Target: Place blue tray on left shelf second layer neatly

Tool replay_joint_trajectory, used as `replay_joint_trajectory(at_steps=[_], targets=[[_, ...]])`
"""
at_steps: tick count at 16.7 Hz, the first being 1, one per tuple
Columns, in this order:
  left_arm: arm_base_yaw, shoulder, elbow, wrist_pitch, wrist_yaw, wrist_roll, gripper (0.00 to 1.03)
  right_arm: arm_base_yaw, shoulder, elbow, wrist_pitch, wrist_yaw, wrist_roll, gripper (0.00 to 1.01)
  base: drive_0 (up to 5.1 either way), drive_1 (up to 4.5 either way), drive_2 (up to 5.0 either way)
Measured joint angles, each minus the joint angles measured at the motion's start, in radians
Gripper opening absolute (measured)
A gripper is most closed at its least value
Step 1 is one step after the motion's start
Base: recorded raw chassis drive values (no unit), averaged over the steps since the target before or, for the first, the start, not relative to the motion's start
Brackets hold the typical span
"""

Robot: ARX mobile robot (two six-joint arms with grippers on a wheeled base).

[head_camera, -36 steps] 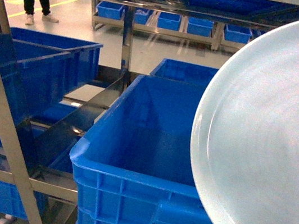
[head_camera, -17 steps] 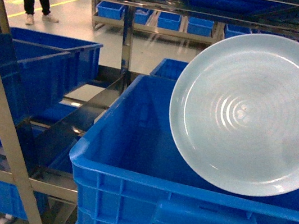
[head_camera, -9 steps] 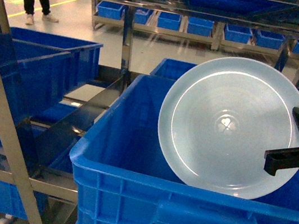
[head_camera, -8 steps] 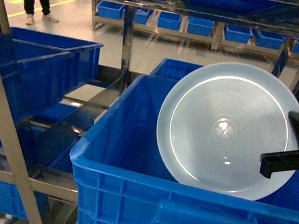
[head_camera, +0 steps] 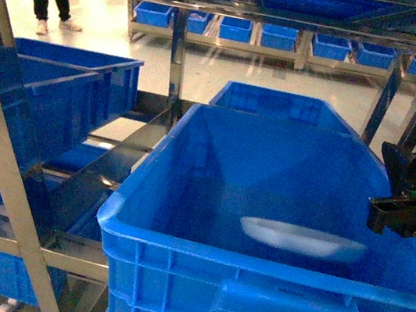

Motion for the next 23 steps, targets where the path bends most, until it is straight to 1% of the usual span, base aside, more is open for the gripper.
replay_joint_trajectory(at_steps=[2,5,6,7,8,10,11,13,14,15,16,17,19,20,21,22,23], targets=[[0.0,0.0,0.0,0.0,0.0,0.0,0.98,0.007,-0.064,-0.031,-0.021,-0.001,0.001,0.74,0.0,0.0,0.0],[0.0,0.0,0.0,0.0,0.0,0.0,0.98,0.014,-0.167,-0.079,-0.061,-0.009,0.001,1.0,0.0,0.0,0.0],[0.0,0.0,0.0,0.0,0.0,0.0,0.98,0.013,-0.221,-0.097,-0.098,-0.012,0.002,0.98,0.0,0.0,0.0],[0.0,0.0,0.0,0.0,0.0,0.0,0.98,0.007,-0.299,-0.129,-0.144,-0.019,0.005,0.98,0.0,0.0,0.0],[0.0,0.0,0.0,0.0,0.0,0.0,0.98,-0.005,-0.374,-0.154,-0.187,-0.037,0.005,0.98,0.0,0.0,0.0],[0.0,0.0,0.0,0.0,0.0,0.0,0.98,-0.051,-0.547,-0.206,-0.286,-0.07,0.004,0.98,0.0,0.0,0.0],[0.0,0.0,0.0,0.0,0.0,0.0,0.98,-0.092,-0.683,-0.246,-0.375,-0.098,0.004,0.98,0.0,0.0,0.0],[0.0,0.0,0.0,0.0,0.0,0.0,0.98,-0.145,-0.849,-0.288,-0.508,-0.142,0.003,0.98,0.0,0.0,0.0],[0.0,0.0,0.0,0.0,0.0,0.0,0.98,-0.161,-0.911,-0.301,-0.559,-0.154,0.001,0.98,0.0,0.0,0.0],[0.0,0.0,0.0,0.0,0.0,0.0,0.98,-0.187,-1.005,-0.314,-0.639,-0.177,0.0,0.98,0.0,0.0,0.0],[0.0,0.0,0.0,0.0,0.0,0.0,0.98,-0.206,-1.184,-0.328,-0.79,-0.186,0.0,0.98,0.0,0.0,0.0],[0.0,0.0,0.0,0.0,0.0,0.0,0.98,-0.202,-1.284,-0.339,-0.877,-0.186,0.0,0.98,0.0,0.0,0.0],[0.0,0.0,0.0,0.0,0.0,0.0,0.98,-0.192,-1.464,-0.368,-1.052,-0.147,0.005,0.98,0.0,0.0,0.0],[0.0,0.0,0.0,0.0,0.0,0.0,0.98,-0.176,-1.547,-0.383,-1.134,-0.128,0.005,0.98,0.0,0.0,0.0],[0.0,0.0,0.0,0.0,0.0,0.0,0.98,-0.195,-1.617,-0.397,-1.189,-0.143,0.004,0.98,0.0,0.0,0.0],[0.0,0.0,0.0,0.0,0.0,0.0,0.98,-0.237,-1.636,-0.399,-1.214,-0.145,0.0,0.98,0.0,0.0,0.0],[0.0,0.0,0.0,0.0,0.0,0.0,0.98,-0.249,-1.634,-0.4,-1.214,-0.144,0.0,0.98,0.0,0.0,0.0]])
